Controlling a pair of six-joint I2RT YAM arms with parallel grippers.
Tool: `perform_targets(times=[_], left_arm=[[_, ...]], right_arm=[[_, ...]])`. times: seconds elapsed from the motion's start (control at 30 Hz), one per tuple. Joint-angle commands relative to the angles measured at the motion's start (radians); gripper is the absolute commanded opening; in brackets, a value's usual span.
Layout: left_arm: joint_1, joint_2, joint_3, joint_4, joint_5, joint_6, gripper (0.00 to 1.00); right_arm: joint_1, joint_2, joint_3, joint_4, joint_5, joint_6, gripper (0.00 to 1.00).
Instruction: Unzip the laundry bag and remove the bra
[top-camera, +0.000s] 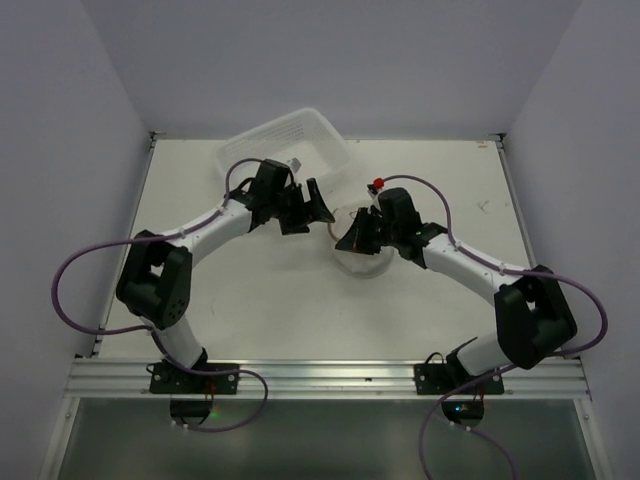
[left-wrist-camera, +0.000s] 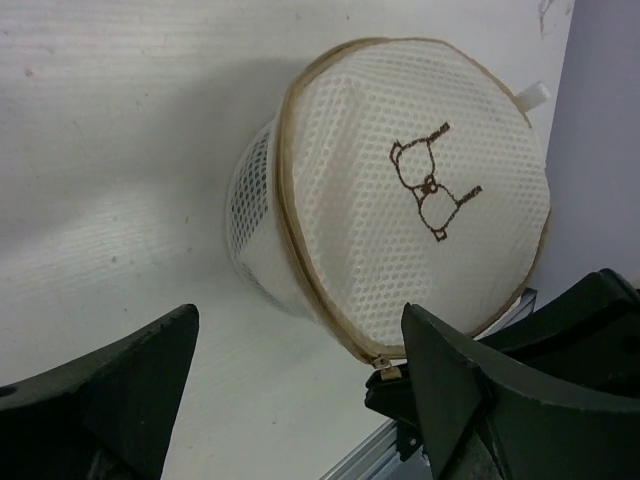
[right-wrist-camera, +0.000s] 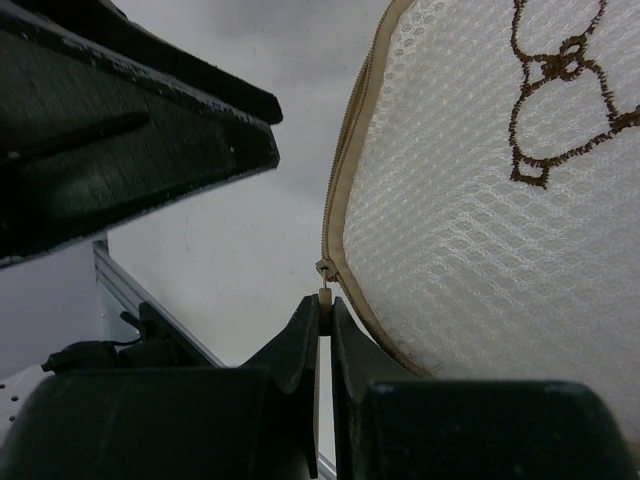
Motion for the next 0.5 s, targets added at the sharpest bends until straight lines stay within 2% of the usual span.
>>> perform_targets(times=[0.0, 0.27, 0.37, 0.4, 0.43, 0.47], left_arm=[[-0.046, -0.024, -0.075, 0.078, 0.017, -0.086, 0.85], [-0.086, -0.012, -0.129, 0.168, 0.019, -0.167, 0.71], [-0.088, -0.014, -0.140, 0.196, 0.021, -0.190, 0.55], [-0.088, -0.018, -0.143, 0.199, 0.019, -0.192, 0.47], [-0.088, -0.020, -0.144, 0.199, 0.013, -0.190, 0.30], [-0.089, -0.020, -0.144, 0.195, 0.010, -0.189, 0.23]], right_arm=[[0.014, 0.010, 0.034, 0.049, 0.029, 0.023, 0.00], [0.025, 0.000, 0.019, 0.048, 0.043, 0.023, 0.00], [0.026, -0.016, 0.005, 0.036, 0.057, 0.017, 0.00], [0.026, -0.020, 0.002, 0.031, 0.064, 0.014, 0.00], [0.026, -0.031, -0.003, 0.017, 0.070, 0.011, 0.00], [0.026, -0.039, -0.006, 0.007, 0.080, -0.001, 0.00]])
